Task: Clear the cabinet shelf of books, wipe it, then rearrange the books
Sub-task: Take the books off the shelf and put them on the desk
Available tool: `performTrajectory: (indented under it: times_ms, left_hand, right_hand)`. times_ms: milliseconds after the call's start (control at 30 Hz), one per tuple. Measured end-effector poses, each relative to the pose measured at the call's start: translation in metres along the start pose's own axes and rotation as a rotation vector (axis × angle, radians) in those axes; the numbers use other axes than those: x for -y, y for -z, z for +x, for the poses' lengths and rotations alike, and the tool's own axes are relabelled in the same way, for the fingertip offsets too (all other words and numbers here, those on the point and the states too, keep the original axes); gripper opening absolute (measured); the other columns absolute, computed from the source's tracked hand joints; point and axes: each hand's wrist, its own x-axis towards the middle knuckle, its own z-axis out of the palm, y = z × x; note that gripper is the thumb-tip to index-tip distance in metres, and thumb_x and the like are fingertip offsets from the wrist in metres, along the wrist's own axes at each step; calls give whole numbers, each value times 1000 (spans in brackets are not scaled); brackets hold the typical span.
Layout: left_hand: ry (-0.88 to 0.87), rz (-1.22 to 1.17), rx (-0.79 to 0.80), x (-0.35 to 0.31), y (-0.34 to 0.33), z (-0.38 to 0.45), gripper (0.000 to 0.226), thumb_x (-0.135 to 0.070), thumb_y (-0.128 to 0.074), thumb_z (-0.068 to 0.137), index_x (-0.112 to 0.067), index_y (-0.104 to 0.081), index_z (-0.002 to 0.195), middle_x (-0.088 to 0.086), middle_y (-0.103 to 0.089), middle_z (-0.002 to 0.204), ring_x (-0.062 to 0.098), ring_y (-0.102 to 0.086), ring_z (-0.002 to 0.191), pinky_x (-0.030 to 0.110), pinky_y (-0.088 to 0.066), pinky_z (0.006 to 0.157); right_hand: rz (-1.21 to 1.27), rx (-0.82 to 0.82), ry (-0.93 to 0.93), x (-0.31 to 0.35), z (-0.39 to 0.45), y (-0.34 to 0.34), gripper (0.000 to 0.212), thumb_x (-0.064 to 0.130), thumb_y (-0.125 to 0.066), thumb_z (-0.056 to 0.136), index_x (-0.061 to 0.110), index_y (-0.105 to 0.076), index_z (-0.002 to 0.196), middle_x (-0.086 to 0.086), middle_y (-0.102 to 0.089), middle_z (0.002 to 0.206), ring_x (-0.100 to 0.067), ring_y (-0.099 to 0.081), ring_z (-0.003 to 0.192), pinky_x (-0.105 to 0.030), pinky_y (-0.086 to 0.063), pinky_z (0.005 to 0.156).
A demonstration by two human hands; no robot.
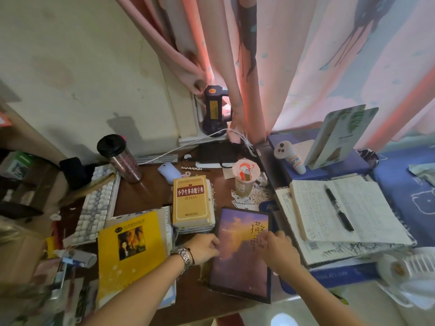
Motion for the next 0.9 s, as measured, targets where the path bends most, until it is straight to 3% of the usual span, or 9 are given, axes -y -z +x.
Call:
performTrajectory:
  times_ms: [200, 300, 400, 500, 633, 700, 800, 900]
  left_hand:
    - [-84, 112, -260, -4, 52, -41, 18, -36, -51, 93, -27, -60, 105, -4, -64, 107, 21, -61, 103, 29, -48, 81]
    - [-90, 126, -405, 0, 86, -71, 26, -41, -50, 93, -28, -63, 112, -6, -67, 112, 17, -63, 102, 30, -51, 83]
    - [-77, 133, -564, 6, 123, -108, 23, -42, -50, 91, -35, -63, 109, -13, -68, 108, 12, -64, 98, 31, -53, 80]
    - [-69, 122, -729, 12, 158, -151, 21, -36, -51, 92, -33, -64, 108, -13, -68, 103, 8, -64, 94, 28, -52, 78]
    - [-63, 138, -910, 21, 202, -214, 21, -34, -53, 93, -30, -64, 111, -13, -68, 107, 5, -63, 97, 19, -47, 73]
    - [-39, 135, -971, 26, 224, -246, 21, -34, -53, 93, -29, -64, 111, -13, -68, 105, 5, -63, 97, 19, -47, 74]
    - [-35, 153, -1070, 32, 253, -296, 21, -33, -53, 94, -27, -63, 111, -9, -67, 105, 8, -63, 96, 29, -52, 82]
    - [10, 188, -1163, 38, 278, -344, 24, -36, -51, 95, -27, -62, 114, -12, -65, 107, 7, -62, 96, 31, -52, 84]
  right_hand:
    - [-84, -124, 189, 45, -11, 64, 32, 36, -50, 93, 20, -53, 121, 0, -62, 117, -21, -59, 104, -37, -51, 87]
    - [-70, -177, 330, 85, -24, 101, 34, 34, -52, 94, 26, -50, 127, 1, -65, 118, -20, -63, 103, -35, -54, 84]
    - [-46, -169, 463, 134, -41, 136, 24, 30, -53, 95, 23, -56, 118, 0, -66, 110, -17, -64, 96, -36, -55, 84]
    - [28, -196, 598, 179, -59, 163, 29, 36, -53, 94, 25, -53, 121, 3, -65, 110, -16, -63, 95, -34, -54, 83]
    - [40, -252, 809, 237, -79, 189, 28, 34, -56, 94, 24, -54, 120, 5, -67, 101, -8, -60, 79, -16, -46, 70]
    - [57, -241, 897, 268, -94, 204, 30, 35, -57, 94, 27, -52, 122, 6, -67, 105, -8, -62, 85, -19, -49, 75]
    - [76, -272, 1013, 310, -119, 225, 30, 37, -57, 94, 28, -53, 122, 9, -64, 104, -11, -63, 93, -30, -53, 87]
    - [72, -333, 1113, 349, -146, 244, 29, 39, -56, 94, 31, -53, 121, 16, -60, 97, -9, -62, 93, -32, -52, 87]
